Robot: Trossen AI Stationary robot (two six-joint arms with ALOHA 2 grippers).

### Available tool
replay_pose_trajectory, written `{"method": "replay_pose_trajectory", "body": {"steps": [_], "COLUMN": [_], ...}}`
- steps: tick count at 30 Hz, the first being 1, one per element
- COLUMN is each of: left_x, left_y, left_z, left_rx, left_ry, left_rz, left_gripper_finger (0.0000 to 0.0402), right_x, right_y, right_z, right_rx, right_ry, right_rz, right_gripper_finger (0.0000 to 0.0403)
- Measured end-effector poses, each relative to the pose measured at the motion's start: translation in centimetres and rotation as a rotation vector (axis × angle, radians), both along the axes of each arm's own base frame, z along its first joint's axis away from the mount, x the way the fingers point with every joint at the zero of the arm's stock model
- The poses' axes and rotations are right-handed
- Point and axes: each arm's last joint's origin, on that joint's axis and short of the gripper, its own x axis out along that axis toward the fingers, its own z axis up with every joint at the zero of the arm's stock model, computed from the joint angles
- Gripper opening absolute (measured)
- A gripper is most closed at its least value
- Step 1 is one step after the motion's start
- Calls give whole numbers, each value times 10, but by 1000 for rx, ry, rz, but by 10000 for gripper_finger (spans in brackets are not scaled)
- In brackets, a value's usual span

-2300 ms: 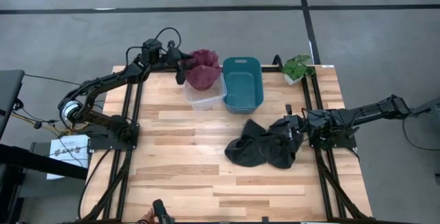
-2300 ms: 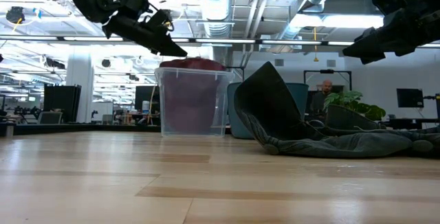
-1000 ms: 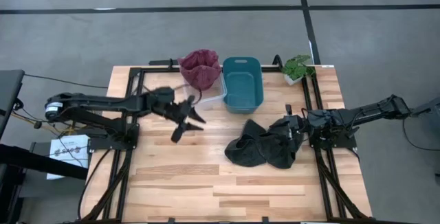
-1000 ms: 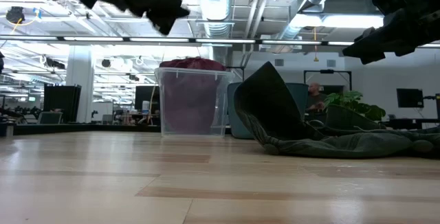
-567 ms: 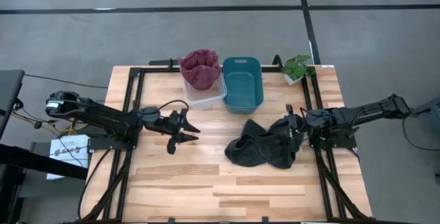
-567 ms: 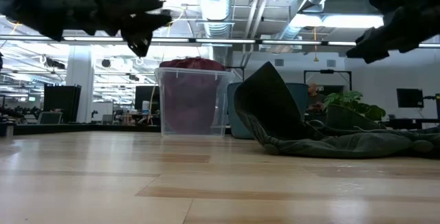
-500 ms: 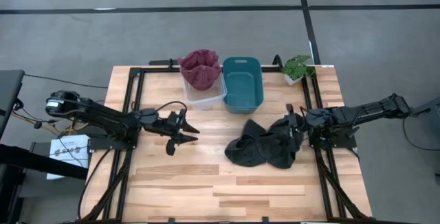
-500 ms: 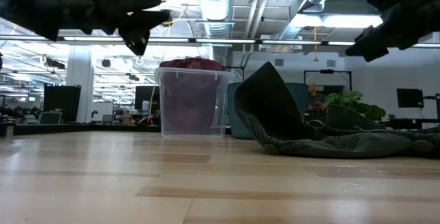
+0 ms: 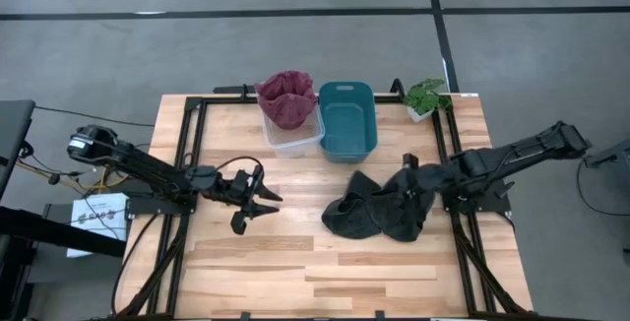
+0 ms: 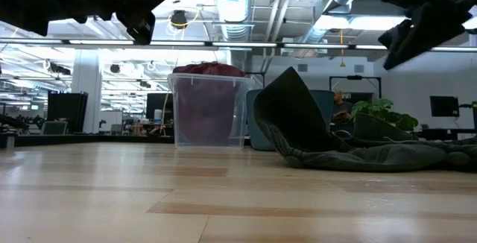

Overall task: Pick & Place hat
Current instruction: Put the right black cap into the blue bin

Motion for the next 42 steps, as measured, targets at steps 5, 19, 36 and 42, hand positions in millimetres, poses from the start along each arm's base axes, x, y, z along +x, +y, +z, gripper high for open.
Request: {"method": "replay_pose_trajectory", "body": {"steps": [5,19,36,42], "left_x": [-1,-5,-5,-5], "left_y": [-3,-12,-12,-12], "left_z": [1,9,10,10], "left_rx": [6,-67,-59,-60], "left_ry": [-15,-80,-92,-95], "left_rz": [46,-5,-3,-3], "left_gripper_finger": [135,135,135,135], "right_x": [18,49,54,58], "right_y": [27,92,102,106], "right_z": [-7,-57,-87,-89], "right_rx": [-26,-65,-58,-32], "right_ry": [209,533,640,617], "right_rz": [119,7,-63,-14], "right_gripper_finger": [99,99,201,239]}}
